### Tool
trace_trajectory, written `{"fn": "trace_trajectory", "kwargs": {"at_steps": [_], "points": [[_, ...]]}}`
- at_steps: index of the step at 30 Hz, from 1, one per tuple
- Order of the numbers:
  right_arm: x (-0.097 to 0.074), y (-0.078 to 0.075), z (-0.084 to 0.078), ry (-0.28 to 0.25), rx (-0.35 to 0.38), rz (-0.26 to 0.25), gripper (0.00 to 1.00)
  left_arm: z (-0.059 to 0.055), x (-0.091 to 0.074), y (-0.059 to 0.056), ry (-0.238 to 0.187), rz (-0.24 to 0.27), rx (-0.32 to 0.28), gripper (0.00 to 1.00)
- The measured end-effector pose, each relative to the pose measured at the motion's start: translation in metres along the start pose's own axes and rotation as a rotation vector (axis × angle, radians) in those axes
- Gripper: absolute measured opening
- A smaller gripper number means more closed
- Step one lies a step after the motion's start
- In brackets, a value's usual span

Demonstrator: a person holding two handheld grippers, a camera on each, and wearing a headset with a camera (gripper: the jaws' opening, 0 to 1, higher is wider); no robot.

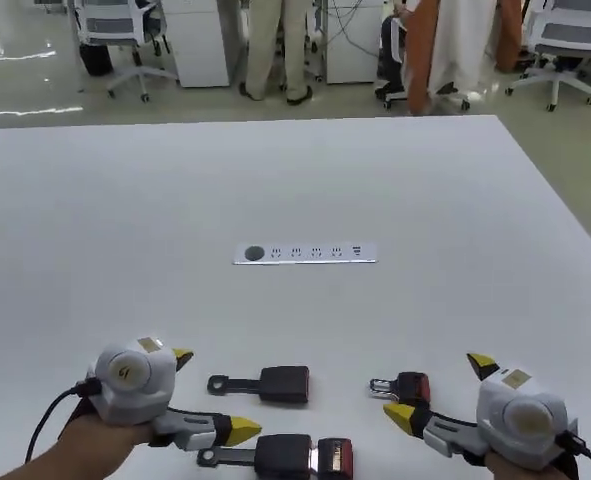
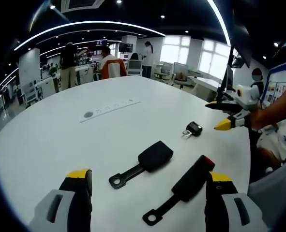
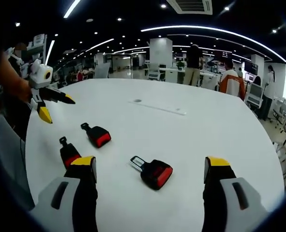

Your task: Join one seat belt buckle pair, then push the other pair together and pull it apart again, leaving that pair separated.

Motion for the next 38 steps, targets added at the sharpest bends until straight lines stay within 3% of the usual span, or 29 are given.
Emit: {"fn": "trace_trajectory", "kwargs": {"at_steps": [7,9,16,23,38], "points": [[-0.026,0.012,0.001,-0.016,0.007,-0.020,0.94,-0.007,-0.028,-0.013,-0.046,0.047,-0.036,1.00],[-0.036,0.016,0.003,-0.018,0.007,-0.024,0.95,-0.012,-0.033,-0.011,-0.054,0.052,-0.041,1.00],[-0.054,0.022,0.001,-0.038,0.014,-0.035,0.96,-0.020,-0.056,-0.028,-0.096,0.075,-0.054,1.00],[-0.071,0.028,-0.011,-0.038,0.028,-0.047,0.96,-0.027,-0.067,-0.045,-0.121,0.085,-0.068,1.00],[-0.096,0.043,-0.027,-0.054,0.045,-0.041,0.98,-0.049,-0.089,-0.053,-0.144,0.087,-0.096,1.00]]}}
Point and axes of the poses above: the centre of the closed fingertips' face, and the gripper's own axes: x roughly forward along the fingers, y roughly to its left, z roughly out of its top, the point moved 4 cm from there along -x, roughly backward along the fingers, and after that the axes turned 4 degrees about -z, right-handed, at the moved point
